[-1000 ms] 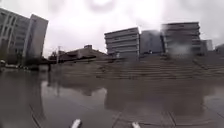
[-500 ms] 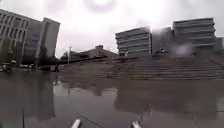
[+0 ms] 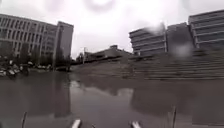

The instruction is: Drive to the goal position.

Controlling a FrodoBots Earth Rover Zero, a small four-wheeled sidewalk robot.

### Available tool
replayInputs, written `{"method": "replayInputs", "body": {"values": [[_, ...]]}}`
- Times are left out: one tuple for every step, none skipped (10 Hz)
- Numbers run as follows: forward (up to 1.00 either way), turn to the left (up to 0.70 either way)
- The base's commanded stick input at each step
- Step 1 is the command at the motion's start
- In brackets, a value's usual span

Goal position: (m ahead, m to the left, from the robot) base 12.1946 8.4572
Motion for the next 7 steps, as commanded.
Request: {"method": "replayInputs", "body": {"values": [[0.70, 0.00], [0.70, 0.00], [0.70, 0.00], [0.70, 0.00], [0.70, 0.00], [0.70, 0.00], [0.70, 0.00]]}}
